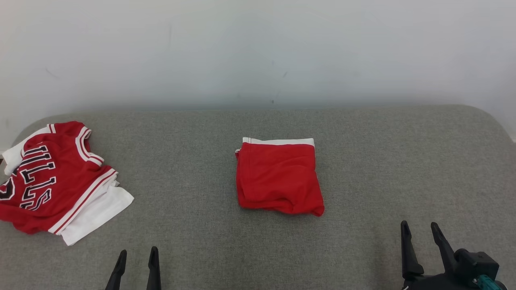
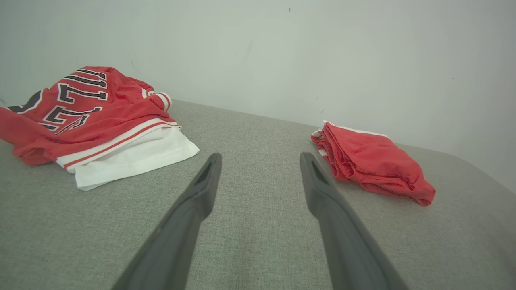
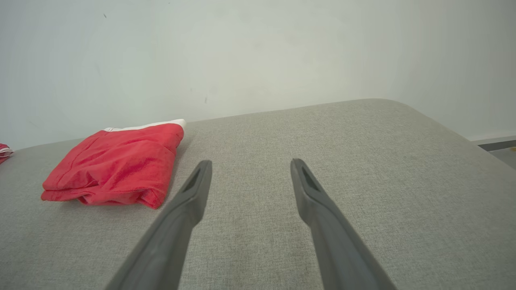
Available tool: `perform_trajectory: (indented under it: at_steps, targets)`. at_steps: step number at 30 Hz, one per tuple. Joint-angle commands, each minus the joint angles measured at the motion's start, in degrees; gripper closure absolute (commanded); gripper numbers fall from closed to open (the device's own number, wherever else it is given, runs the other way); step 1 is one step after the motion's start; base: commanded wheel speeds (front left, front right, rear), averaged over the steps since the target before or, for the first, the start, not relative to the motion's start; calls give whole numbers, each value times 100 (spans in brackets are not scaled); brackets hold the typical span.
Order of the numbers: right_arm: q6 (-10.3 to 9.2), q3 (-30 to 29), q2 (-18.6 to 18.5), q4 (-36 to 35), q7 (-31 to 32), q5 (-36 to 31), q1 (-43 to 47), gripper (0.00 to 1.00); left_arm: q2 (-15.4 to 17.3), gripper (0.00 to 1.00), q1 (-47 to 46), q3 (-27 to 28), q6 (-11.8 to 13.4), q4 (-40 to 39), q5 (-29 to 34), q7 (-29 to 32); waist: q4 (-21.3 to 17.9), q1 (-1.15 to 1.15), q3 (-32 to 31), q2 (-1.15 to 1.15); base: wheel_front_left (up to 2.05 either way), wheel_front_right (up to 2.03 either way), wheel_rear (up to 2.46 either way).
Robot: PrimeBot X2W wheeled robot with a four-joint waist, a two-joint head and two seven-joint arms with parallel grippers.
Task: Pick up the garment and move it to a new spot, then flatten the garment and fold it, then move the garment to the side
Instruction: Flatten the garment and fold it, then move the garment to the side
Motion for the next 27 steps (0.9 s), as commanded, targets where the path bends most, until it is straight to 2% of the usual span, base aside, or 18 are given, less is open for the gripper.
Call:
perform_trajectory:
  at_steps: [1, 21, 27]
  targets:
    - [-12, -6, -3, 16, -32, -19, -70, 0, 11, 0, -41, -17, -4, 40, -19, -19, 9, 1, 5, 0, 0, 0, 0]
    - [-12, 74, -2, 19, 44, 5, -104, 0, 46, 0, -142, -140, -5, 126, -97, -19, 107, 1, 65, 0, 0, 0, 0]
    - [-12, 194, -2, -81, 352, -45, -225, 0, 40, 0, -181, -225, -5, 133, -119, -19, 238, 1, 66, 0, 0, 0, 0]
